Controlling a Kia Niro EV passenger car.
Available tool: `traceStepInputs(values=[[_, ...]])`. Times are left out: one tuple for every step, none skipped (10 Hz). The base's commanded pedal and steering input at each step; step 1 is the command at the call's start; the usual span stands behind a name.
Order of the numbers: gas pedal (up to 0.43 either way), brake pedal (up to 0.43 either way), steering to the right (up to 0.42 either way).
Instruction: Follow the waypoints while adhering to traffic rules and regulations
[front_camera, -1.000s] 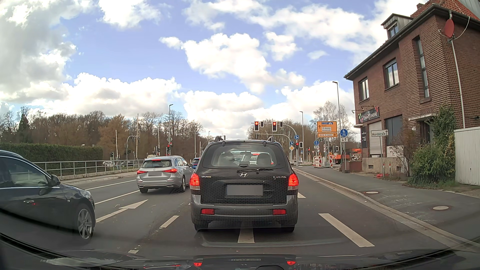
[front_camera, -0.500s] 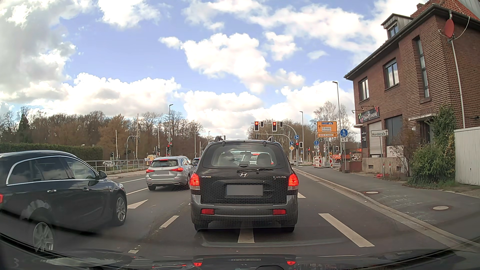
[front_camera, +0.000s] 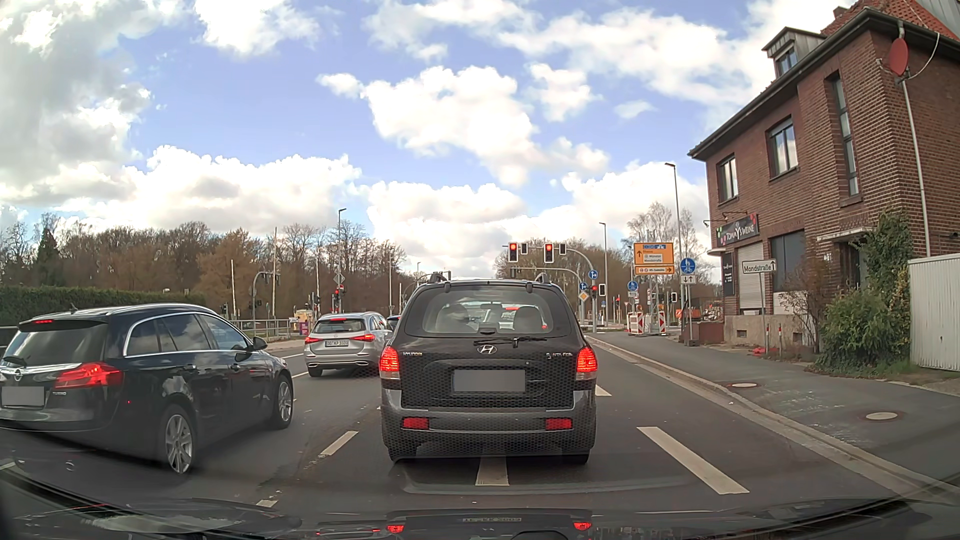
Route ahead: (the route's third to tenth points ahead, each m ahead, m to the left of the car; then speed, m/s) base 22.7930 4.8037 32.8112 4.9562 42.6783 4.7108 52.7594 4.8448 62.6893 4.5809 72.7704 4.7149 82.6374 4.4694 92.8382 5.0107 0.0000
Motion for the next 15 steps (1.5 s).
traceStepInputs(values=[[0.000, 0.238, -0.002], [0.000, 0.238, -0.002], [0.000, 0.238, -0.002], [0.000, 0.238, -0.002], [0.000, 0.238, -0.002], [0.000, 0.238, -0.002], [0.000, 0.238, -0.002], [0.000, 0.238, -0.002], [0.000, 0.238, -0.002], [0.000, 0.238, -0.002], [0.000, 0.238, -0.002], [0.000, 0.238, -0.002], [0.000, 0.238, -0.002], [0.000, 0.238, -0.002], [0.000, 0.238, -0.002]])
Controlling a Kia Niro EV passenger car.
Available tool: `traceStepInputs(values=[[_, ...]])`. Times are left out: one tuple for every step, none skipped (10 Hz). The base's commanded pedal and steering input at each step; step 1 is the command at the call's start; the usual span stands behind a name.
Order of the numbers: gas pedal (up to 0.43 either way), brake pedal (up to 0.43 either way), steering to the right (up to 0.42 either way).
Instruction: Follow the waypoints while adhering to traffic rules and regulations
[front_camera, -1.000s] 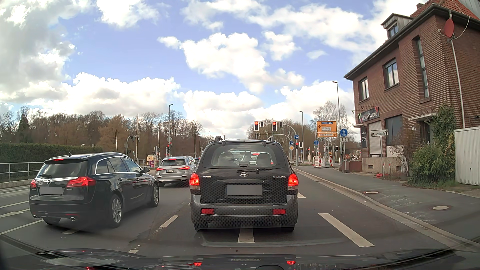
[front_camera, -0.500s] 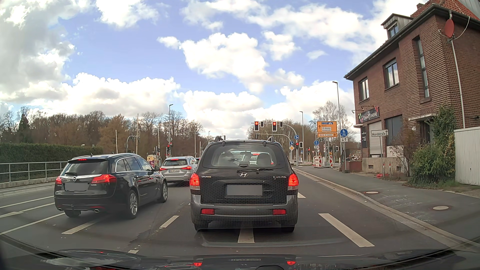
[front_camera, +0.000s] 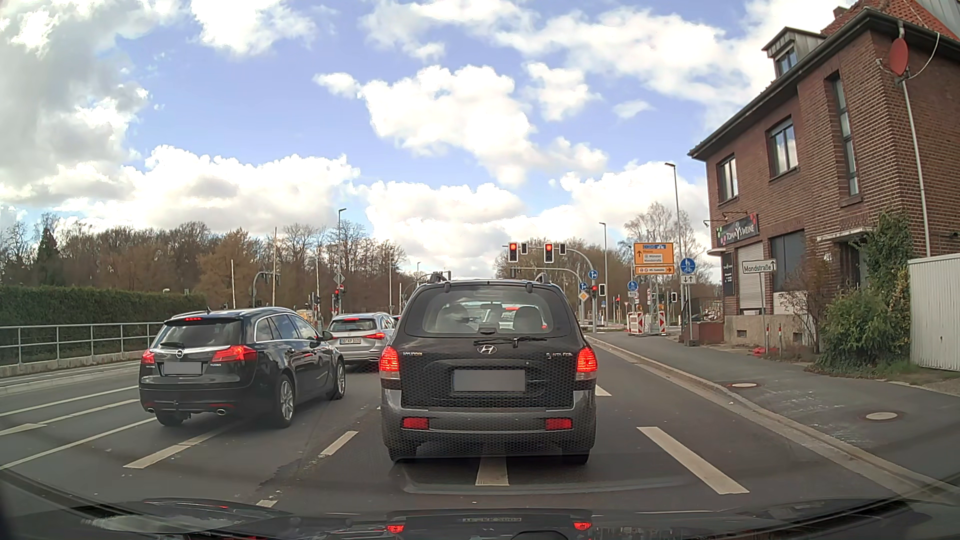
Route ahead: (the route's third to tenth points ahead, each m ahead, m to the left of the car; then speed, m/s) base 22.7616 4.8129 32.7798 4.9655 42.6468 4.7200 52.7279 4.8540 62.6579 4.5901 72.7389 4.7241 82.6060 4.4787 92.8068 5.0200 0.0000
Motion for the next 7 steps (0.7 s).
traceStepInputs(values=[[0.000, 0.238, -0.002], [0.000, 0.238, -0.002], [0.000, 0.238, -0.002], [0.000, 0.238, -0.002], [0.000, 0.238, -0.002], [0.000, 0.238, -0.002], [0.000, 0.238, -0.002]])
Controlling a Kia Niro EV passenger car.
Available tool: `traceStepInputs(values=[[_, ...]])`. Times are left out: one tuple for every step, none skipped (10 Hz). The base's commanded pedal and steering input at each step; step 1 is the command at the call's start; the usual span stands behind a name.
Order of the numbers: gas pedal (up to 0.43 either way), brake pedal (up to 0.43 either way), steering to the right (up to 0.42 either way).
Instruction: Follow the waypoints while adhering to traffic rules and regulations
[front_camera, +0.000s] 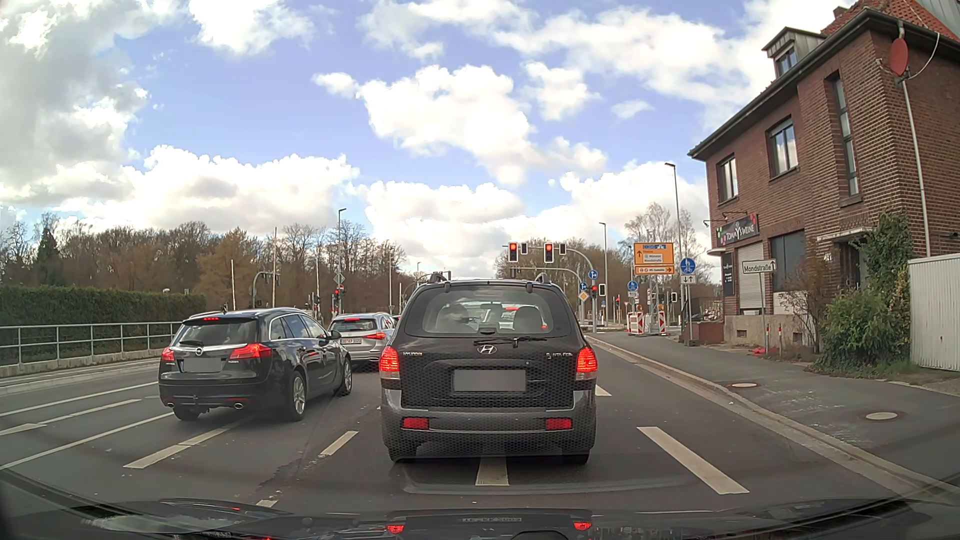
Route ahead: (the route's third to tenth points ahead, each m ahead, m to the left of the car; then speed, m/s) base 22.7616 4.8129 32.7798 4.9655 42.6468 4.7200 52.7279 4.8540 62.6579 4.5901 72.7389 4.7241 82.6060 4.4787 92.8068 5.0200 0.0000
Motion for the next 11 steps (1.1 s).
traceStepInputs(values=[[0.000, 0.238, -0.002], [0.000, 0.238, -0.002], [0.000, 0.238, -0.002], [0.000, 0.238, -0.002], [0.000, 0.238, -0.002], [0.000, 0.238, -0.002], [0.000, 0.238, -0.002], [0.000, 0.238, -0.002], [0.000, 0.238, -0.002], [0.000, 0.238, -0.002], [0.000, 0.238, -0.002]])
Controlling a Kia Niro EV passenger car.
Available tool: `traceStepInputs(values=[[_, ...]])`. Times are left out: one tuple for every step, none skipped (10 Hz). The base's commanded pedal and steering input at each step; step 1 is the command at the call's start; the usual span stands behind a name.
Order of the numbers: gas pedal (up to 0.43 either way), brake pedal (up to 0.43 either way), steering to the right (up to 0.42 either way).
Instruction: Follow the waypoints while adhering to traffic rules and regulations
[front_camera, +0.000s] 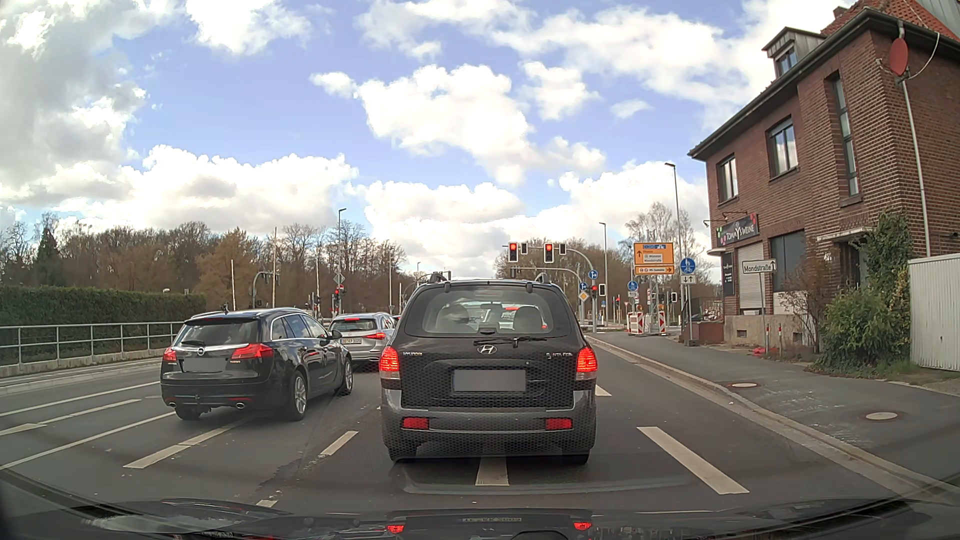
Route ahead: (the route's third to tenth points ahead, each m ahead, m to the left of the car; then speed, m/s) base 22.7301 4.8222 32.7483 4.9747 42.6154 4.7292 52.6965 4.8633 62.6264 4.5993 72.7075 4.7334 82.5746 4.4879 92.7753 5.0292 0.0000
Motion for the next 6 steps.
traceStepInputs(values=[[0.000, 0.238, -0.002], [0.000, 0.238, -0.002], [0.000, 0.238, -0.002], [0.000, 0.238, -0.002], [0.000, 0.238, -0.002], [0.000, 0.238, -0.002]])
